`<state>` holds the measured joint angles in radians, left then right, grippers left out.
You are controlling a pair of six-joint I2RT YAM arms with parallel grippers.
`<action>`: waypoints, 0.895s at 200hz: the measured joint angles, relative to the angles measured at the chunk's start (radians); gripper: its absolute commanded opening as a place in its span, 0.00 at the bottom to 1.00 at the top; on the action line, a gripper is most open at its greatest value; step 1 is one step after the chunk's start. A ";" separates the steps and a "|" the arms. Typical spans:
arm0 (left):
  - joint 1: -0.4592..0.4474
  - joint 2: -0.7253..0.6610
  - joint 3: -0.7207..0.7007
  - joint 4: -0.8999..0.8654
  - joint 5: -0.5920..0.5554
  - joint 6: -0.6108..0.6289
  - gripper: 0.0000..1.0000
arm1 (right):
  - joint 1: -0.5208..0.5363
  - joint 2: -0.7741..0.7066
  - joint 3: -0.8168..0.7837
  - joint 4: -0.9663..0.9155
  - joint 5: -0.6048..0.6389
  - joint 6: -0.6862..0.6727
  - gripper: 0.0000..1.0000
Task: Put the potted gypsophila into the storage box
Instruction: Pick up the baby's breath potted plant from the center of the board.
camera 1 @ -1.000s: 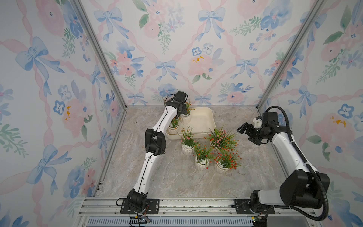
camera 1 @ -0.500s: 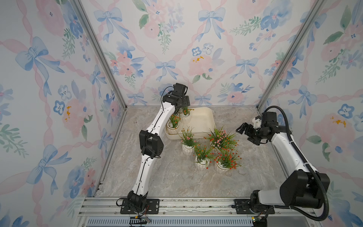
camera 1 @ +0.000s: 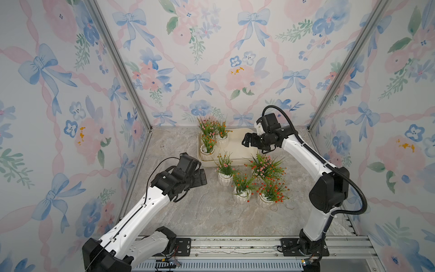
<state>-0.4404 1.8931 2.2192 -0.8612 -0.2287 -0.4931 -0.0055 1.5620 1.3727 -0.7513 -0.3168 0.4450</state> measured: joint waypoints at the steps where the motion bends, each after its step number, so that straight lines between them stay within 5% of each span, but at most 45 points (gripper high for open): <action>1: 0.000 -0.005 -0.005 0.000 0.000 0.001 0.98 | 0.002 0.001 0.002 0.000 0.000 0.000 0.97; 68: -0.020 -0.444 -0.543 0.017 0.006 0.005 0.98 | 0.169 0.147 0.259 -0.006 0.090 0.000 0.97; 119: -0.070 -0.753 -1.069 0.014 0.054 -0.139 0.97 | 0.341 0.332 0.473 -0.016 0.125 0.000 0.97; 179: -0.120 -0.865 -1.292 0.102 0.107 -0.373 0.92 | 0.446 0.523 0.602 -0.038 0.156 0.000 0.97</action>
<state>-0.5606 1.0279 0.9268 -0.7593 -0.1219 -0.8658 0.4408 2.0846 1.9747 -0.7895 -0.1608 0.4454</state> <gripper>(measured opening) 0.923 0.969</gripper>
